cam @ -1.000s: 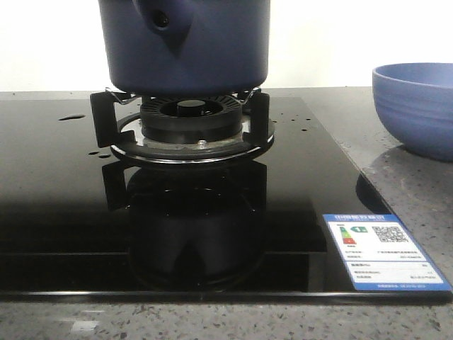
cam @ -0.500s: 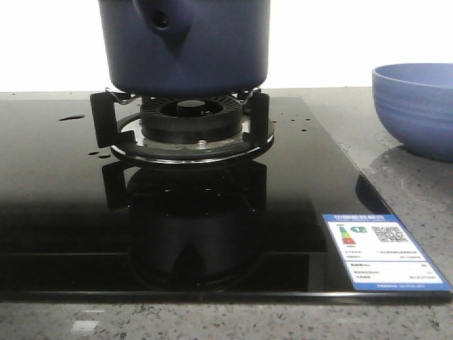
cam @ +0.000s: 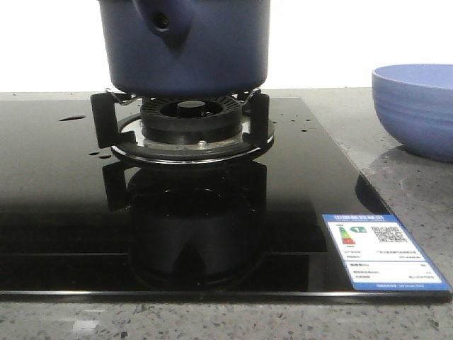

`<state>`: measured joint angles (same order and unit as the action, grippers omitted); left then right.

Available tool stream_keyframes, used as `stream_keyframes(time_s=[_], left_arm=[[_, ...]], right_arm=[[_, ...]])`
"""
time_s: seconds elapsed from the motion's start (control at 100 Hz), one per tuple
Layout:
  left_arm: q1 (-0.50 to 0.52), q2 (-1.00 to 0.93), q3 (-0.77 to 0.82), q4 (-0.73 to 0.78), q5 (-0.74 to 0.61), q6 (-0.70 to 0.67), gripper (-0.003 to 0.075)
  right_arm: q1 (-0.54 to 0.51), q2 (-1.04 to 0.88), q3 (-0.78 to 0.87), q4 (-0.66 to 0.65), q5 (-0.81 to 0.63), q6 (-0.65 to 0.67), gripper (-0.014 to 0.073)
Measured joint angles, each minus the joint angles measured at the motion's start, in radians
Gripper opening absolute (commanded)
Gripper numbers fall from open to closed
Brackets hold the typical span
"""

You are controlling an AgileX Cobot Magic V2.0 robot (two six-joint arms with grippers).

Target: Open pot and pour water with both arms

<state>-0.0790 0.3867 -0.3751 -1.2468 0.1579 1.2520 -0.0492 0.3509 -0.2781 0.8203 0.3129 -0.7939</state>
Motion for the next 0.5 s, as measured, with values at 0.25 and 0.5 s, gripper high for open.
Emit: stream_keyframes(time_s=[0.25,0.5], left_arm=[[0.0,-0.127,0.068,-0.128,-0.022,0.0,-0.0019],[0.0,-0.127,0.07,-0.164,-0.025,0.0,-0.0019]], right_arm=[[0.0,-0.052,0.026,0.036,-0.05,-0.002,-0.0063],[0.0,-0.052,0.028,0.036,-0.05,-0.002,-0.0063]])
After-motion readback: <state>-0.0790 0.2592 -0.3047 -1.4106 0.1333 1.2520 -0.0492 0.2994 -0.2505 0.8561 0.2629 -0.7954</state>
